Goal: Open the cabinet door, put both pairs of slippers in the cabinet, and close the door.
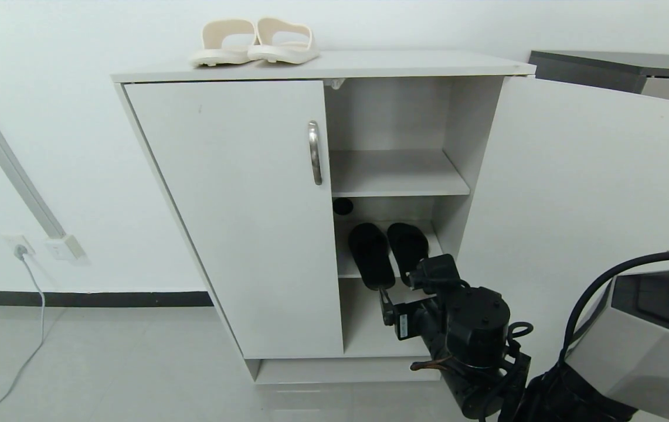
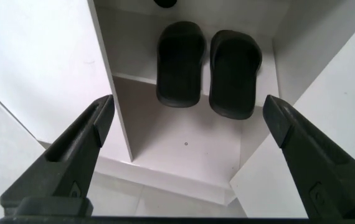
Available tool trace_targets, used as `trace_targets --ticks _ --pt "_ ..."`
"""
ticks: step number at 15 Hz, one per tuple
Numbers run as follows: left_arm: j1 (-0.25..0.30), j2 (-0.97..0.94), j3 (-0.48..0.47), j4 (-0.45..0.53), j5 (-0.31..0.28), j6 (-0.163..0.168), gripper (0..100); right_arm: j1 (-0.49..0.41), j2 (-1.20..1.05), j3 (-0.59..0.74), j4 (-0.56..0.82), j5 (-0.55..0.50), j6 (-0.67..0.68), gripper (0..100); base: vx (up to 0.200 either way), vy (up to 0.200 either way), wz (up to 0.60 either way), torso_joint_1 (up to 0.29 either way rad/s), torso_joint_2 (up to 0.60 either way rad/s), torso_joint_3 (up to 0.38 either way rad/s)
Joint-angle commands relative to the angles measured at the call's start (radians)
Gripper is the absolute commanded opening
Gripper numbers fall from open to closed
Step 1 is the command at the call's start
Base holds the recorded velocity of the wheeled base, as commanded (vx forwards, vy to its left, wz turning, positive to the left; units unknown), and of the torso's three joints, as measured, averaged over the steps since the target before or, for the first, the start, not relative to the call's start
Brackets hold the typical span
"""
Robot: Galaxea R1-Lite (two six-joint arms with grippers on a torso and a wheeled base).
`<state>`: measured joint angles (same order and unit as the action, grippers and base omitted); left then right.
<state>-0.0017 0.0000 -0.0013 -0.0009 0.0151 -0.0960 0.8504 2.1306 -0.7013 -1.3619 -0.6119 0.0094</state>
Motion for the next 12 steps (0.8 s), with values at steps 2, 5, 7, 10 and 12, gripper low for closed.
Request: trace_targets --ticks 2,5,7,10,12 --pt "0.0 0.002 0.0 -0.001 0.0 0.001 0 -0.001 0.003 0.0 0.0 0.0 0.0 100 0.0 0.0 0.0 0.0 0.0 0.0" --pt "0.0 0.002 0.0 -0.001 0.0 0.001 0 -0.001 0.003 -0.001 0.0 0.001 0.0 100 0.0 0.2 0.0 0.001 0.0 0.007" --pt "0.0 0.002 0.0 -0.001 -0.001 0.002 0 -0.002 0.005 -0.003 0.0 0.001 0.0 100 0.0 0.2 0.0 0.014 0.0 -0.002" --pt "0.0 0.002 0.0 -0.001 -0.001 0.002 0 -0.002 0.005 -0.003 0.0 0.001 0.0 100 0.0 0.2 0.0 0.001 0.0 0.005" --pt "0.0 0.002 0.0 -0.001 -0.001 0.001 0 -0.002 0.009 -0.007 0.0 0.001 0.0 100 0.0 0.2 0.0 0.002 0.01 0.007"
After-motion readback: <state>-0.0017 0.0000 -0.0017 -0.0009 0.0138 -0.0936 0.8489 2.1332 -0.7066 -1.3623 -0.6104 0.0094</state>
